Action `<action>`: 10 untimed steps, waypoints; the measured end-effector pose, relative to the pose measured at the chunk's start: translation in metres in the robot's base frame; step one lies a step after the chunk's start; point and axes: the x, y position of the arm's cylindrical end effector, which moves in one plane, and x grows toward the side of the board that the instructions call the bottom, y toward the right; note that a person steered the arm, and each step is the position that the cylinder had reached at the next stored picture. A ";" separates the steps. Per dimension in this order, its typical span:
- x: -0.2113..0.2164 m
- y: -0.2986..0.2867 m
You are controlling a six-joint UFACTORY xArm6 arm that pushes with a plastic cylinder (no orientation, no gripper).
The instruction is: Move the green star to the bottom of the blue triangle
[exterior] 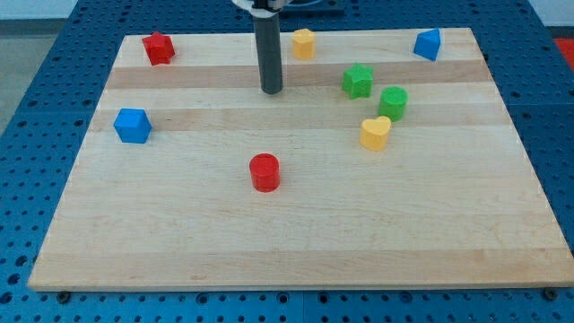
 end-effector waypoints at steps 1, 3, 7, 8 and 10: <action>-0.001 0.032; -0.004 0.082; -0.004 0.153; -0.004 0.166; 0.006 0.187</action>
